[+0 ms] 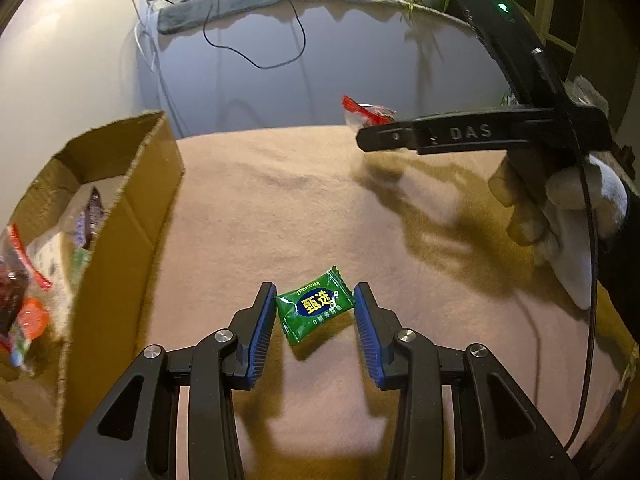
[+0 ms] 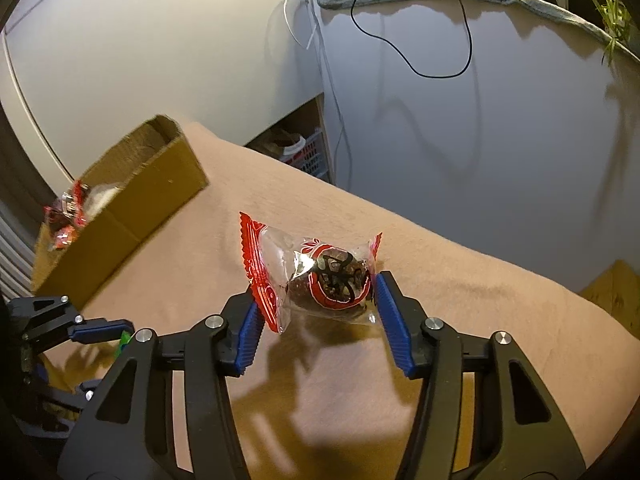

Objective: Organize snacks
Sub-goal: 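Carry the red-wrapped chocolate and green packet over the box with both tools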

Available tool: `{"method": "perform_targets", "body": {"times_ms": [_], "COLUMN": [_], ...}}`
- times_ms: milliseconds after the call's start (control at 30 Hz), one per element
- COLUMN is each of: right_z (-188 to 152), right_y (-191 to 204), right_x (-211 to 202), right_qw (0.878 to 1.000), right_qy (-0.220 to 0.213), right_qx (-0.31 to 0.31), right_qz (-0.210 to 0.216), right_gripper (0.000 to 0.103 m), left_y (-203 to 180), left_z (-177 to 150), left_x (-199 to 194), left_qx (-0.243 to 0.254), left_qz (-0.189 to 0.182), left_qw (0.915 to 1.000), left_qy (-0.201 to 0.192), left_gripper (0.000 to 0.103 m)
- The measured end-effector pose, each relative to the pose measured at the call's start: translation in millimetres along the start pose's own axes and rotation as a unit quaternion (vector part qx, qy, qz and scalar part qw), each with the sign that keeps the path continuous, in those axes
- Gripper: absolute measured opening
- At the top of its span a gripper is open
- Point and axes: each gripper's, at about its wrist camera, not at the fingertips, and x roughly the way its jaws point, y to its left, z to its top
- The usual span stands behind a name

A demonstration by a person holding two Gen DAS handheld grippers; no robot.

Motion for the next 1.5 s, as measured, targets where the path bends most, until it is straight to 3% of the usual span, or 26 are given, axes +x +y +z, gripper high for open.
{"method": "perform_targets", "body": {"times_ms": [300,600,1133,1500], "right_z": [4,25,71,89], "right_y": [26,76,175,216], "right_x": [-35,-51,-15,21], "right_qw": [0.999,0.998,0.993,0.99], "right_qy": [-0.028,-0.046,-0.04,-0.022], "right_qx": [-0.001,-0.025,-0.075,-0.091], "right_qz": [0.016,0.035,0.086,0.109], "right_gripper": [0.055,0.055,0.055,0.055], "left_y": [17,51,121,150], "left_z": [1,0,-2,-3], "left_x": [-34,-71,-102,-105], "left_qx": [-0.007,-0.032,-0.071,-0.084], "left_qz": [0.007,0.026,0.061,0.076], "left_qw": [0.9991,0.9958,0.9887,0.9858], "left_qy": [-0.04,-0.081,-0.117,-0.124], "left_gripper": [0.038,0.038,0.038,0.038]}}
